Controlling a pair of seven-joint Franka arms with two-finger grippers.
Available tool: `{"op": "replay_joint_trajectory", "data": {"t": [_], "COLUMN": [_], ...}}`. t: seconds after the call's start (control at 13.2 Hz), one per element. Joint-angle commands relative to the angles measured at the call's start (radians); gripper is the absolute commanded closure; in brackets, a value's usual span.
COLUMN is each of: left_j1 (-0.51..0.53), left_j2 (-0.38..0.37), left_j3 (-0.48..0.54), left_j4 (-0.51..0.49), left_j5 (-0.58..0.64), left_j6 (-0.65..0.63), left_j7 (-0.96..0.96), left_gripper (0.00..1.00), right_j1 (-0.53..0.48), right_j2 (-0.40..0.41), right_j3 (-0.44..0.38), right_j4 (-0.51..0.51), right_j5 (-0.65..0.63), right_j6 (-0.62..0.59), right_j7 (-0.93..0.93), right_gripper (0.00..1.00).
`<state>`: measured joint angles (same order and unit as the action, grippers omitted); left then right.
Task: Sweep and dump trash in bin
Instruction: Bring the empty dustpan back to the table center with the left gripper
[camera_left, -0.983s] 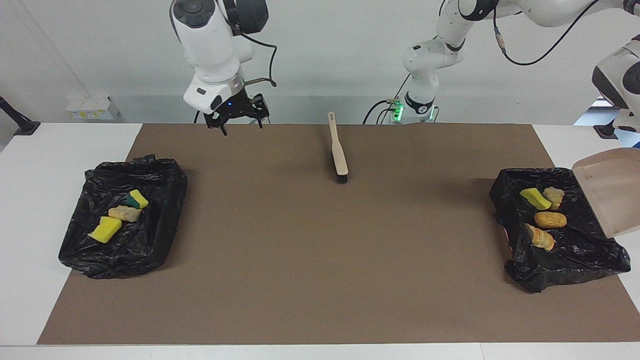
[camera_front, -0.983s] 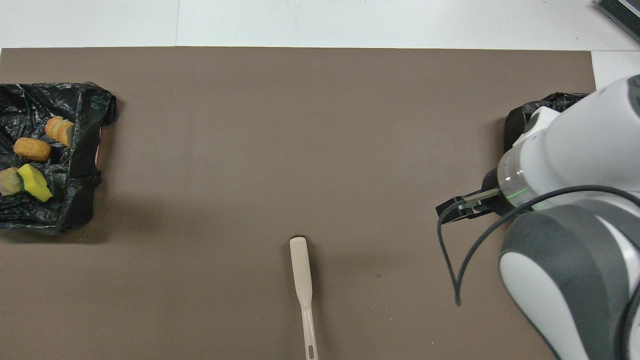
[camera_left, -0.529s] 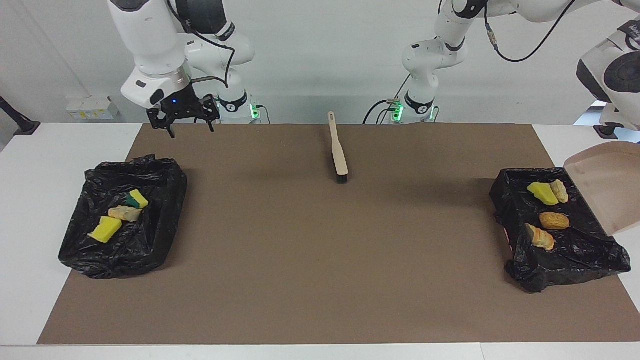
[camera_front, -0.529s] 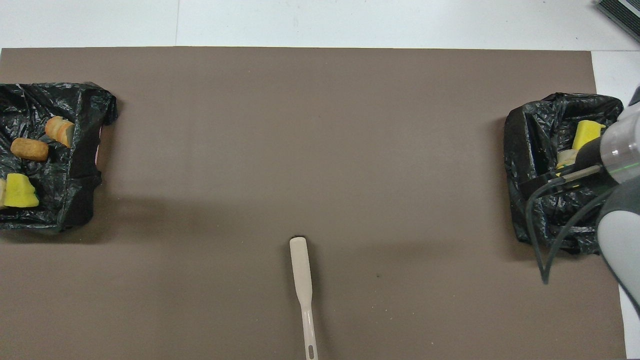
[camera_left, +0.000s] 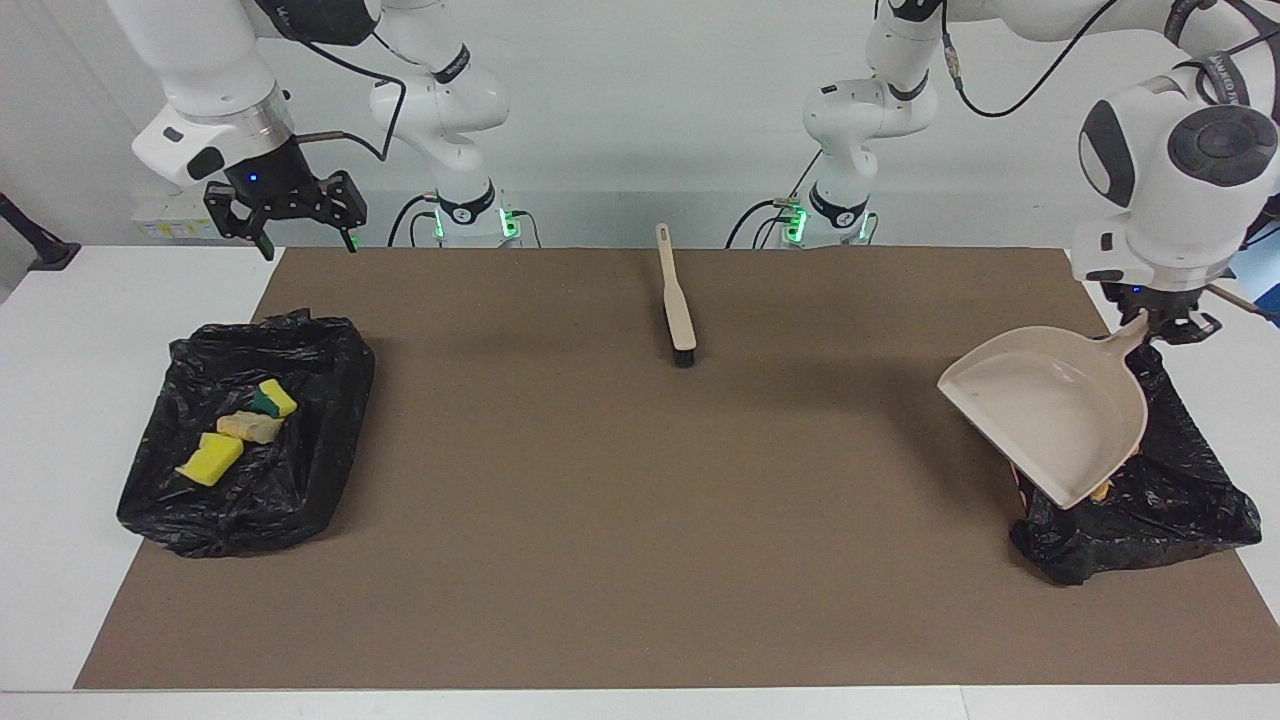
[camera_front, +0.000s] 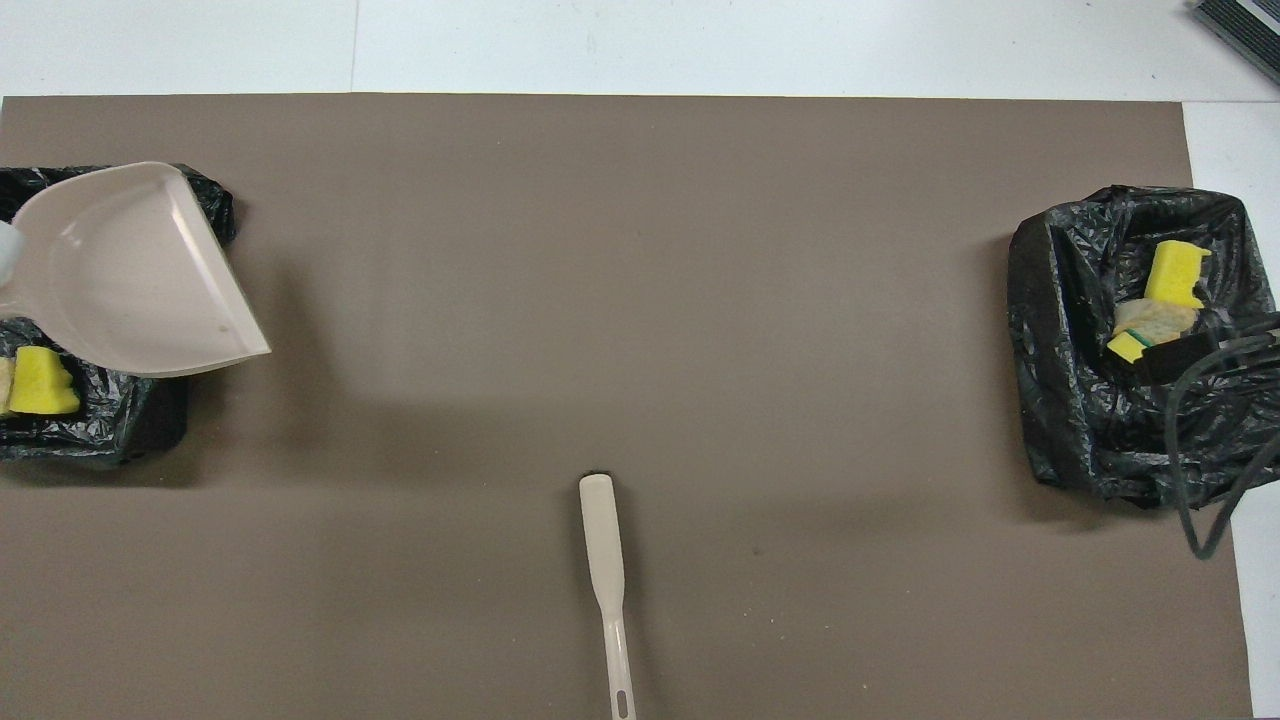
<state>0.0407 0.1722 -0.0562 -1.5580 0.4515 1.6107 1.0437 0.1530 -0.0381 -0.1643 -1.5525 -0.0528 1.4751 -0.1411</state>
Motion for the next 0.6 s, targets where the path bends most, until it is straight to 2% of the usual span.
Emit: {"op": "replay_joint_trajectory", "data": {"t": [0.0,0.23,0.53], "left_j1": [-0.106,-0.230,-0.405], "left_j2": [-0.060,-0.069,0.001], "left_j3": [0.013,0.015,0.015], "left_j4": [-0.102,-0.132,-0.126], "left_j5": [-0.106,-0.252,-0.327], "left_j6": [-0.003,0.023,0.130], "left_j7": [-0.259,-0.560,-0.961], "left_gripper": [1.00,1.00,1.00], "right_j1": [0.002,0.003,-0.012], "right_j2": [0.011,0.006,0.003], "right_j3": [0.005,0.006,-0.003], "right_j4": [0.029,0.023,0.023], "right_j5": [0.034,0.034,0.033], "right_j6": [-0.019,-0.009,-0.018], "right_j7": [0.070,0.104,0.124], "right_gripper": [0.00,0.00,0.00]}}
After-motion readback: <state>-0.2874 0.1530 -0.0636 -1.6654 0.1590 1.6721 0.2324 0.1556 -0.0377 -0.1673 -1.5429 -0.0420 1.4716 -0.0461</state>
